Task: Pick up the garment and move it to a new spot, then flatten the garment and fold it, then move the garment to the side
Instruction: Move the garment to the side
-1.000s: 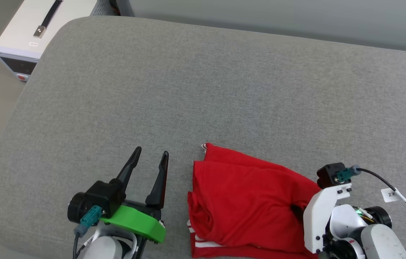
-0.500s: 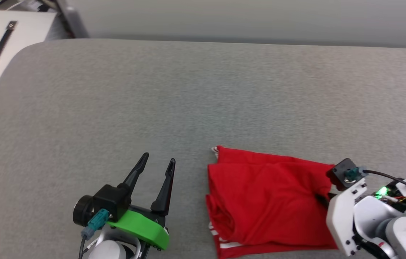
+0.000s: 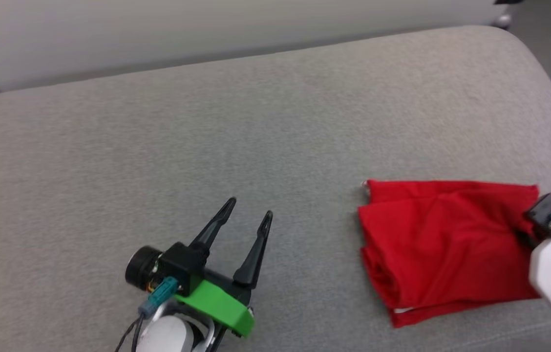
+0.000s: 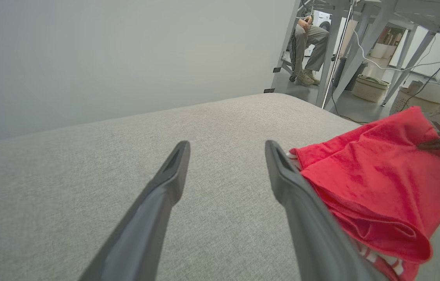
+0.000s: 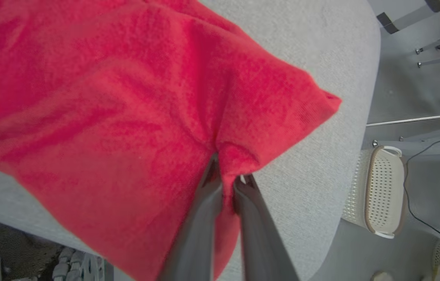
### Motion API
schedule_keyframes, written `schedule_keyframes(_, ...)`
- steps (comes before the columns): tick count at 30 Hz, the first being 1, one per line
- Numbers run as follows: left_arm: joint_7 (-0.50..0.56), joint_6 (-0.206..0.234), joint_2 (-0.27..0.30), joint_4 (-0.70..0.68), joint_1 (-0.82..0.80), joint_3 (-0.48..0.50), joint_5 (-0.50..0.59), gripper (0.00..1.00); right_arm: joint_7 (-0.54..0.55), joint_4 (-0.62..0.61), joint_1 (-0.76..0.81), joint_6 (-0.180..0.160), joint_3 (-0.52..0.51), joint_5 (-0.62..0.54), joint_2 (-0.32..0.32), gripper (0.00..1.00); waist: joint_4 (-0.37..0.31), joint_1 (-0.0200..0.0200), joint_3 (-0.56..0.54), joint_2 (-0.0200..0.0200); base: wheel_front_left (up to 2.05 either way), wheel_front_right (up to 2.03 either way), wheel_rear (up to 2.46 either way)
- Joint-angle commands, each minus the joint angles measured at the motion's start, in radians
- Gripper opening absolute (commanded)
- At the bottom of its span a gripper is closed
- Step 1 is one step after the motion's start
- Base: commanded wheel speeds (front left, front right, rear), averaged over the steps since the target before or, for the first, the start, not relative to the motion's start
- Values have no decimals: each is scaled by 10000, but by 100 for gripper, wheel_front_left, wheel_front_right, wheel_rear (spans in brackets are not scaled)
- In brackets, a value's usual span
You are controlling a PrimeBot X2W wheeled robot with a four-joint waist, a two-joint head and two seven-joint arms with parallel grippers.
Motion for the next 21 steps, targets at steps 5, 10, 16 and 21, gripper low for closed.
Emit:
schedule_keyframes(5, -57, -31, 306, -443, -1034, -31, 462, 100, -760, 858, -907, -9, -715, 29, -386, 0, -1349, 0, 2043, -1, 0, 0, 0)
schedule_keyframes(10, -37, -31, 705, -747, -1799, -294, 640, 100, -1597, 1954, -1852, -9, -1317, -367, -415, 0, -1566, 0, 2997, -1, 0, 0, 0)
schedule_keyframes(16, 307, -31, 992, -1310, -2661, -485, 726, 100, -2377, 3553, -2761, -9, -1900, -558, -287, 0, -1541, 0, 3849, -1, 0, 0, 0)
schedule_keyframes(21, 740, 14, 1149, -2122, -3021, -539, 869, 100, -3071, 5413, -3417, -9, -2687, -821, 34, 0, -1462, 0, 4376, -1, 0, 0, 0)
